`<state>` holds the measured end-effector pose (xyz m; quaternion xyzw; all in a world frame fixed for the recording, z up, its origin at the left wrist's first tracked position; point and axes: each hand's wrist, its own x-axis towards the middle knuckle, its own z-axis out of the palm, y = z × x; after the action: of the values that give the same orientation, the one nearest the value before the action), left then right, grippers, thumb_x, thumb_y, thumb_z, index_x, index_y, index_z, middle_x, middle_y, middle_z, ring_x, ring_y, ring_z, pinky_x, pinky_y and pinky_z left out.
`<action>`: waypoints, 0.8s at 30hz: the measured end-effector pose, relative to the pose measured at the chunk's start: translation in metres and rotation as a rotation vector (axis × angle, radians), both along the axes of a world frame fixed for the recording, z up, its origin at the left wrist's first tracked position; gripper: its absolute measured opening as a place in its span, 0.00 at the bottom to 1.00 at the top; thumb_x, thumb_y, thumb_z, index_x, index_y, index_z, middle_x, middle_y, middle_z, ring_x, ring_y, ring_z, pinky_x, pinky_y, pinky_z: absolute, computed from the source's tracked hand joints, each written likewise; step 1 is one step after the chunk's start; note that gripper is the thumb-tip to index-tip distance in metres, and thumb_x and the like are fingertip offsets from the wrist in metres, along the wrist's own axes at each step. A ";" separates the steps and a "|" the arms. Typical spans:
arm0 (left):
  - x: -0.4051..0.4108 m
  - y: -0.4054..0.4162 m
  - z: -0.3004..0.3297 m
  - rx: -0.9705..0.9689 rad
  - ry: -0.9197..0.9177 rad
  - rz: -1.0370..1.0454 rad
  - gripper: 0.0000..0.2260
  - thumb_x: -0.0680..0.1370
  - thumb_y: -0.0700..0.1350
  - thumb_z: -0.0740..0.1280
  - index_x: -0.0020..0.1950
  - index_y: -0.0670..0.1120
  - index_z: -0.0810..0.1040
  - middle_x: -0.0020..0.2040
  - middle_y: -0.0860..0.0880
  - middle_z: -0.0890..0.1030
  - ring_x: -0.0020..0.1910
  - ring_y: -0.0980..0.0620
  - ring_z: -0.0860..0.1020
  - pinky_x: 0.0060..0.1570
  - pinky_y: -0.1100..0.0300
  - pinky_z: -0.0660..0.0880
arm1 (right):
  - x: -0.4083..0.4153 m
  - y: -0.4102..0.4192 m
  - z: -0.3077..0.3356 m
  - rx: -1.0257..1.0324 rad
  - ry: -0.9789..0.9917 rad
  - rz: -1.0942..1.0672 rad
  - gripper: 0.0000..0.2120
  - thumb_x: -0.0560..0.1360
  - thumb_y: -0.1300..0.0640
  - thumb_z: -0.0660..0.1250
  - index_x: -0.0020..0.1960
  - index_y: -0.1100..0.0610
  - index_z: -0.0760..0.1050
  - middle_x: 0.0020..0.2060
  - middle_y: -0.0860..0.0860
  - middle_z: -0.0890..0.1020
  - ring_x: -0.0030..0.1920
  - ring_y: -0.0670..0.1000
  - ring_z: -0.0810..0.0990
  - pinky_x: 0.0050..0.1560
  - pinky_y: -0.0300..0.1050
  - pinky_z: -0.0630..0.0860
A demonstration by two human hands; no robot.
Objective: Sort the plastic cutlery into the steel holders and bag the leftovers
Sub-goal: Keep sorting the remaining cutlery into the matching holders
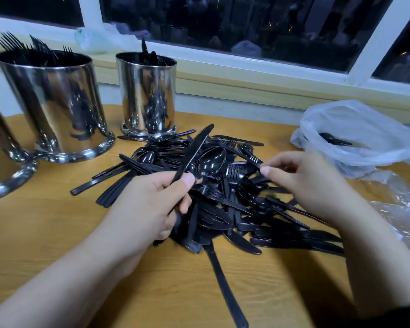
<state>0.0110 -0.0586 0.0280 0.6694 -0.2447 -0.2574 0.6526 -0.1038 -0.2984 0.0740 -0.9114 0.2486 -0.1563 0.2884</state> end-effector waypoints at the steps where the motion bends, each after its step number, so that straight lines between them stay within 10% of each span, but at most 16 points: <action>1: -0.001 0.000 0.000 0.005 0.002 -0.001 0.21 0.82 0.56 0.66 0.34 0.44 0.75 0.33 0.43 0.65 0.26 0.51 0.56 0.28 0.57 0.52 | -0.004 -0.004 -0.001 -0.025 0.091 0.009 0.04 0.77 0.46 0.71 0.45 0.44 0.83 0.38 0.46 0.84 0.40 0.49 0.81 0.44 0.49 0.78; 10: -0.001 0.001 -0.002 0.025 0.020 -0.003 0.22 0.83 0.56 0.64 0.36 0.41 0.73 0.28 0.45 0.60 0.28 0.50 0.54 0.29 0.58 0.51 | 0.003 -0.009 -0.020 -0.115 0.378 0.097 0.08 0.76 0.49 0.74 0.55 0.43 0.82 0.46 0.39 0.81 0.44 0.40 0.78 0.39 0.30 0.70; 24: -0.001 0.000 -0.001 0.031 0.025 -0.008 0.22 0.82 0.57 0.64 0.35 0.43 0.75 0.25 0.47 0.61 0.25 0.51 0.55 0.27 0.60 0.54 | 0.002 -0.010 -0.022 0.059 0.246 0.175 0.09 0.76 0.59 0.73 0.52 0.45 0.81 0.35 0.39 0.82 0.31 0.38 0.74 0.34 0.31 0.69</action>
<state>0.0104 -0.0581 0.0273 0.6752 -0.2351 -0.2723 0.6440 -0.1018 -0.3081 0.0520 -0.9330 0.2063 -0.0104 0.2948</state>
